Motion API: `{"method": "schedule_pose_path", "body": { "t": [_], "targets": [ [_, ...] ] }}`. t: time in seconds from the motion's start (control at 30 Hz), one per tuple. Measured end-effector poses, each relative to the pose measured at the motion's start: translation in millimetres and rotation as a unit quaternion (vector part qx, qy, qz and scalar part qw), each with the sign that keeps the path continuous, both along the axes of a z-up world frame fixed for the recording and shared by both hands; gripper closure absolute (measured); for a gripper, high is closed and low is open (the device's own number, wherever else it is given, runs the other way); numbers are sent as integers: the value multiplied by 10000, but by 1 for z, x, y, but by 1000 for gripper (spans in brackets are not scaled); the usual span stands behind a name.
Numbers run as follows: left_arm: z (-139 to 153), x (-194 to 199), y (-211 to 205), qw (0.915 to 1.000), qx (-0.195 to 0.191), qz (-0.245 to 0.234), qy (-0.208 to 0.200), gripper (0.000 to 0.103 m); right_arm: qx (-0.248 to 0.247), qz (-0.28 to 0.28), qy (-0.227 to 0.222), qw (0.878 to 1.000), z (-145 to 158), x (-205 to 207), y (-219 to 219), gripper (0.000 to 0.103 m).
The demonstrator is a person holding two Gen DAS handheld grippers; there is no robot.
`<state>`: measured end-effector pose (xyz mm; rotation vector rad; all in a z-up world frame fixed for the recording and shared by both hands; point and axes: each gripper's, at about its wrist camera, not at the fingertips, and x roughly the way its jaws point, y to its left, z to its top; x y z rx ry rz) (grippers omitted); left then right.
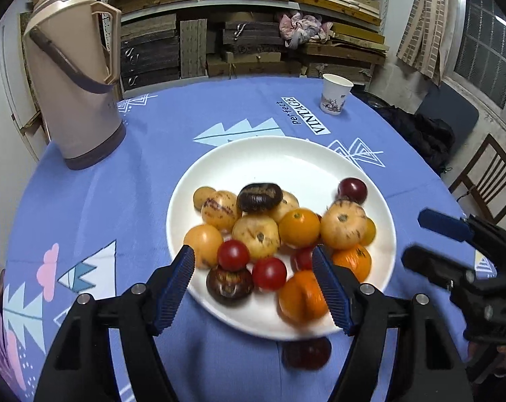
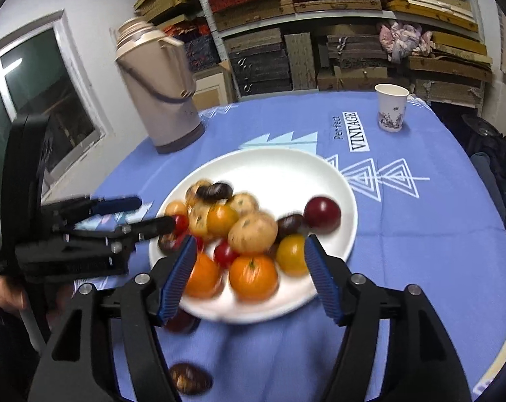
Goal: Organize fruits
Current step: 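Withdraw both open tools from the plate toward the remaining fruits, then grasp a dark red plum with the left tool while the right tool grasps a cut dark fruit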
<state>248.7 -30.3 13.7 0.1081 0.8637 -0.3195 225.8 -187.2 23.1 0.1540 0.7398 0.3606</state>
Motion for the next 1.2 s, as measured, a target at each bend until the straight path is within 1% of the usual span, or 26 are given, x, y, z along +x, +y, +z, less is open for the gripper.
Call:
{"method": "schedule_pose_path", "body": {
  "t": [0.07,0.17,0.33,0.47,0.57,0.6,0.7,0.77,0.8,0.87,0.97,1.1,1.2],
  "targets": [
    [1,-10,5,10000,-18,25,1,30,-131,128,29,9998,-3,-15,9,32],
    [-1,-24,12,9999,-72,84,55,30,-394,394,140,9983,-15,-39,28,29],
    [-16,-47,24,9996,-19,199,217,30,-853,771,448,9924,-47,-66,63,29],
    [-35,-62,35,9984,-104,310,461,30,-945,800,525,9909,-59,-74,73,29],
    [-44,-70,40,9978,-94,372,540,30,-1002,877,573,9894,-65,-78,83,29],
    [-46,-72,42,9977,-91,385,558,30,-1029,877,571,9892,-66,-77,84,30],
    [-51,-74,46,9968,-143,431,652,30,-1055,863,683,9883,-71,-76,85,39],
    [-54,-75,47,9966,-138,447,685,30,-1114,834,779,9872,-77,-74,86,50],
    [-54,-74,47,9964,-134,456,700,30,-1136,813,786,9871,-78,-74,86,53],
    [-55,-74,48,9961,-153,467,727,30,-1183,770,753,9871,-80,-74,84,62],
    [-57,-73,44,9961,-123,435,761,30,-1087,777,716,9884,-80,-75,81,62],
    [-58,-74,33,9965,-52,326,773,30,-860,595,717,9919,-78,-75,64,62],
    [-60,-75,21,9968,18,176,781,30,-792,483,717,9931,-75,-76,52,62]
  ]
}}
